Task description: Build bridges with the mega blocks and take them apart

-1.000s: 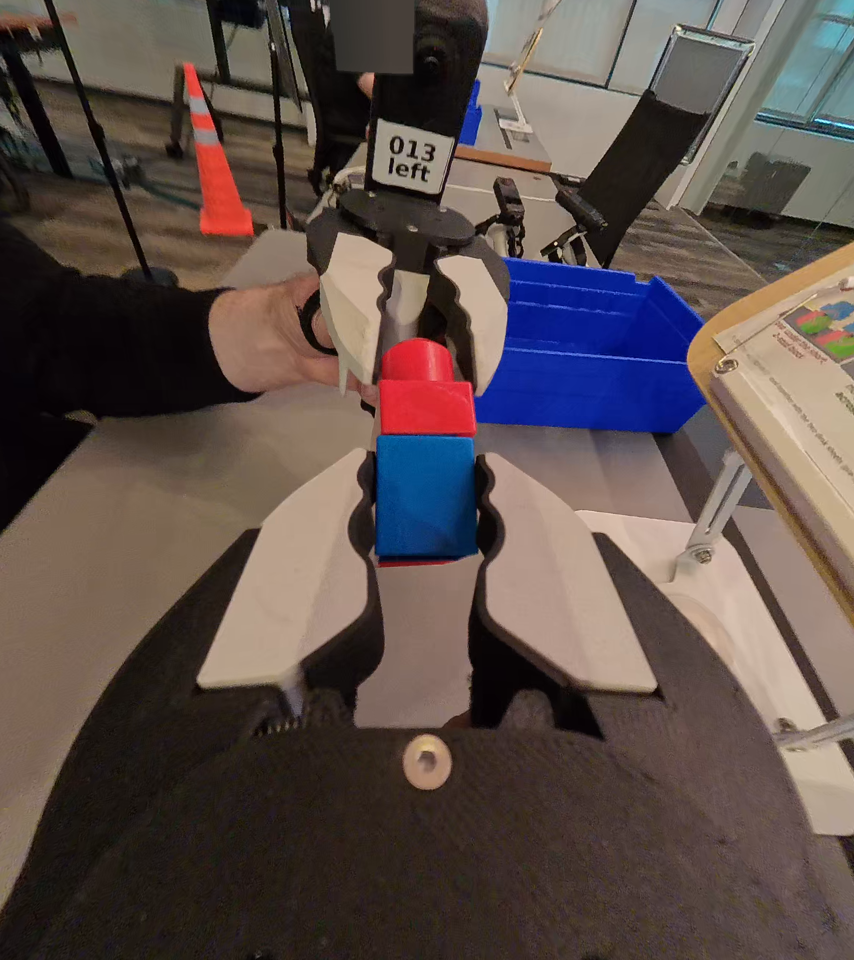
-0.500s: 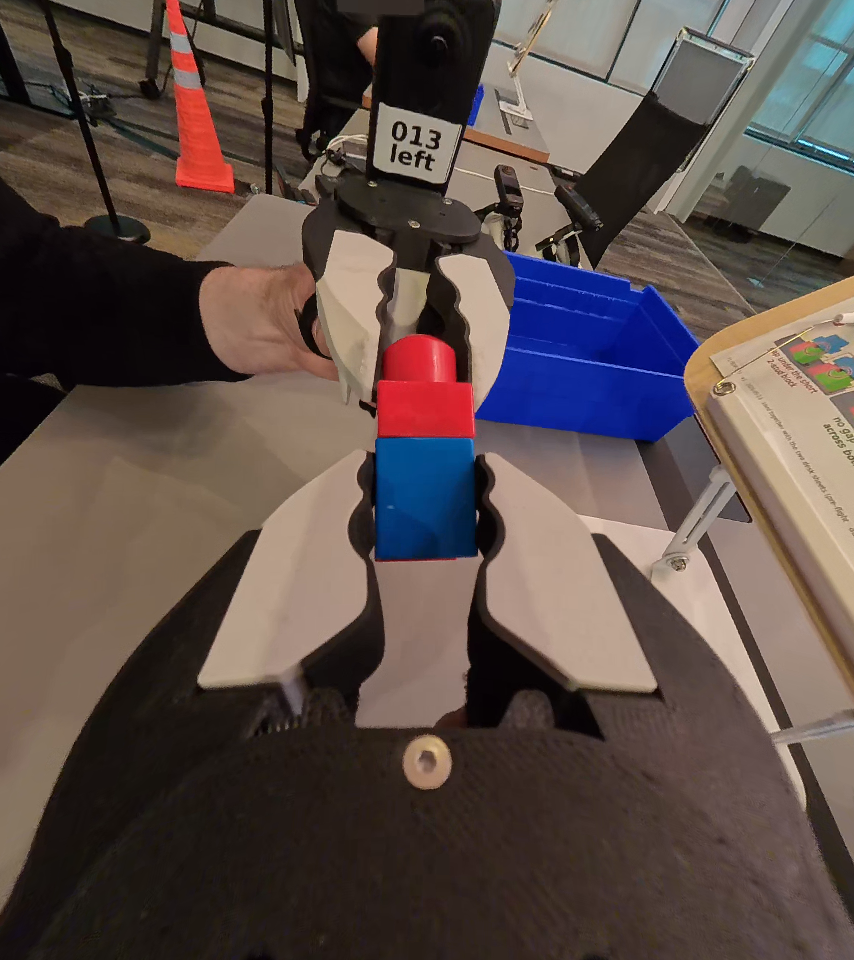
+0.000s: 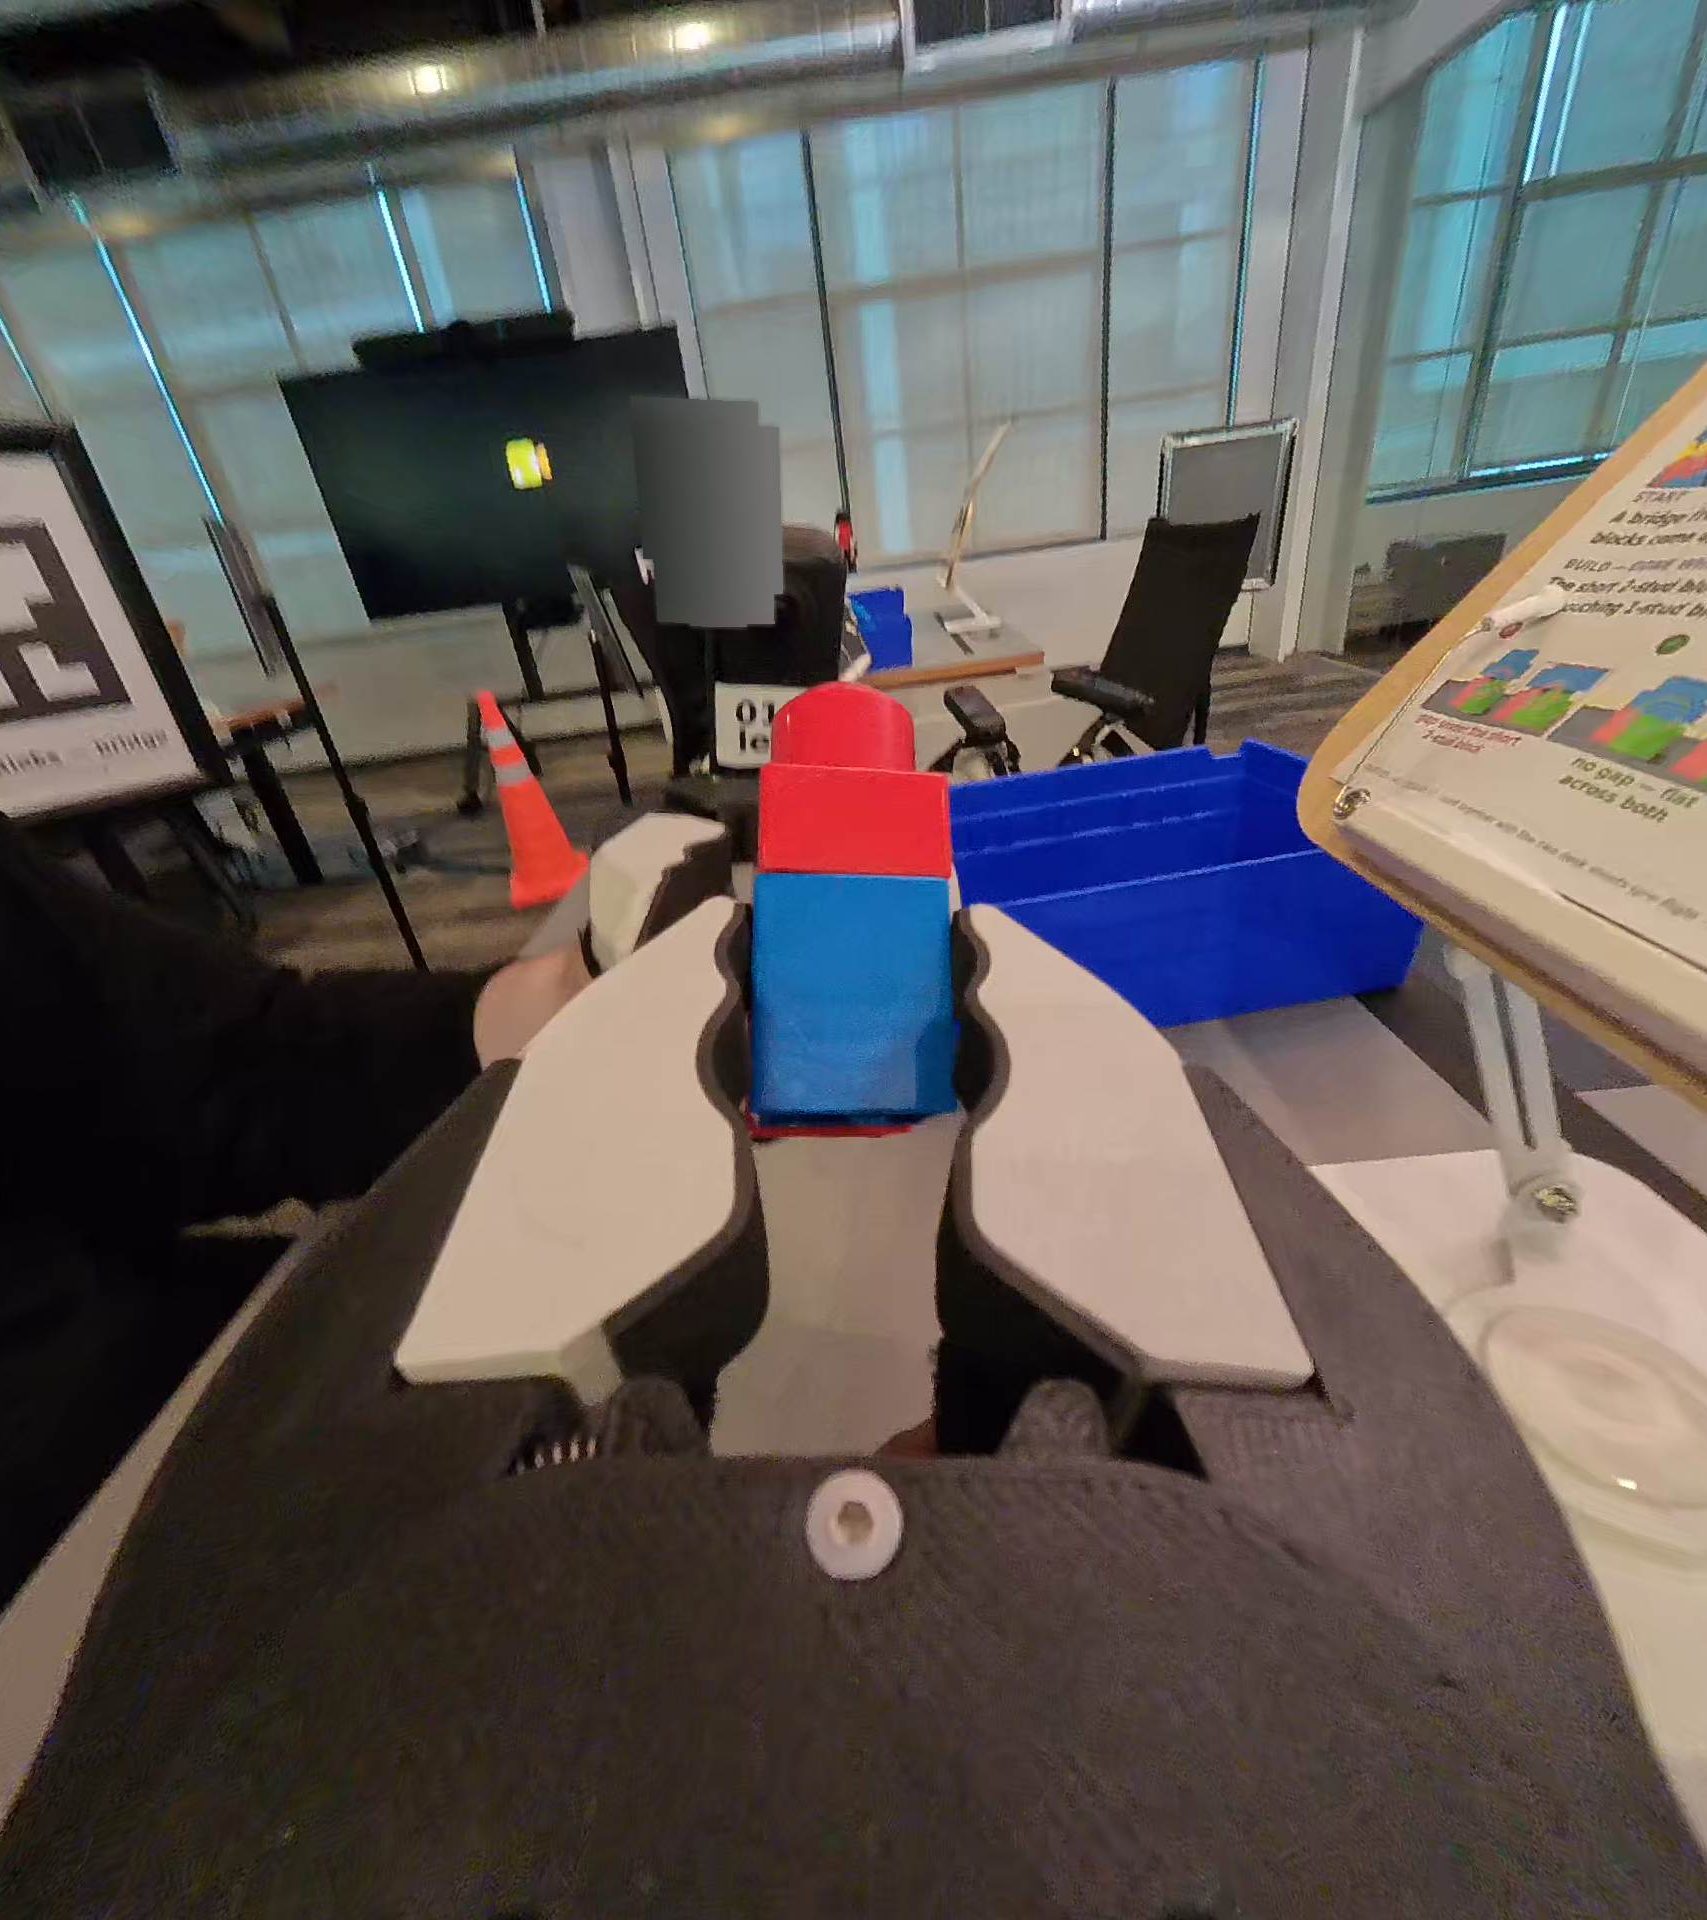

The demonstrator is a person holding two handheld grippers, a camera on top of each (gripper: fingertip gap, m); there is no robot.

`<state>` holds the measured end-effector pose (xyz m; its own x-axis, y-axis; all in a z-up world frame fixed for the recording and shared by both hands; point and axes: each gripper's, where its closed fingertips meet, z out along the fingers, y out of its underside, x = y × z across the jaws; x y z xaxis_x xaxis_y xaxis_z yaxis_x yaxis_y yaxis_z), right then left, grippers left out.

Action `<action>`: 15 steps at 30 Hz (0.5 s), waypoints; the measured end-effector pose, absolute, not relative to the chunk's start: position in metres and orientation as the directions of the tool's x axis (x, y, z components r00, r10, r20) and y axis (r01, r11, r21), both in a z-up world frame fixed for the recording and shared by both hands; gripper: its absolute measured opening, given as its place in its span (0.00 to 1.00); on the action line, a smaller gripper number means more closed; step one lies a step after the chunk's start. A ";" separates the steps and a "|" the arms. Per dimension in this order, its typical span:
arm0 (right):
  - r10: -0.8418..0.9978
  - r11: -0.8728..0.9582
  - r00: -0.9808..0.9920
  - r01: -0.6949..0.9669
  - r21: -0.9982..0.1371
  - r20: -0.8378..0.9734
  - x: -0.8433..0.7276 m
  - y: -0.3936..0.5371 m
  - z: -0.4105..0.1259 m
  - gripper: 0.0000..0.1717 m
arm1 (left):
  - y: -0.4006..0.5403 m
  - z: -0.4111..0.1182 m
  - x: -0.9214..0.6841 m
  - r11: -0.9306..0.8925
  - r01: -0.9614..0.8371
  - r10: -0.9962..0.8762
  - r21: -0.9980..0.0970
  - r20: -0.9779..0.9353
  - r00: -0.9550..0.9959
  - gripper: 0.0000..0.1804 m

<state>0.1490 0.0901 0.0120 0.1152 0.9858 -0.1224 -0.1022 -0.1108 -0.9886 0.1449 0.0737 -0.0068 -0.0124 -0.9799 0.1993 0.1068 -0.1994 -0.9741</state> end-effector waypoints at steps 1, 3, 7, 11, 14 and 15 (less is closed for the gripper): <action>0.982 -0.134 0.114 -0.133 -0.982 -0.150 0.148 0.091 0.011 0.21 | 0.075 -0.007 0.147 -0.213 0.123 -0.977 -0.969 0.213 -0.012 0.32; 0.978 -0.155 0.111 -0.174 -0.973 -0.176 0.148 0.093 0.011 0.21 | 0.079 -0.009 0.149 -0.249 0.147 -0.968 -0.957 0.250 -0.008 0.27; 0.979 -0.162 0.097 -0.177 -0.971 -0.181 0.146 0.090 0.011 0.21 | 0.080 -0.012 0.147 -0.277 0.137 -0.960 -0.951 0.279 -0.008 0.20; 0.984 -0.126 0.119 -0.080 -0.989 -0.135 0.150 0.094 0.007 0.25 | 0.081 -0.018 0.143 -0.207 0.014 -0.977 -0.978 0.207 0.058 0.20; 0.988 0.011 0.151 0.074 -0.997 0.022 0.153 0.090 0.006 0.25 | 0.080 -0.033 0.140 -0.107 -0.193 -0.988 -0.975 0.083 0.130 0.20; 0.986 0.055 0.148 0.133 -0.990 0.075 0.153 0.086 0.005 0.25 | 0.078 -0.038 0.139 -0.075 -0.256 -0.990 -0.964 0.040 0.138 0.20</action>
<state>0.1530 0.0863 0.0048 0.1477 0.9862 0.0750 0.1325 0.0554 -0.9896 0.1395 0.0781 -0.0382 0.1380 -0.9896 0.0400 -0.2559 -0.0747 -0.9638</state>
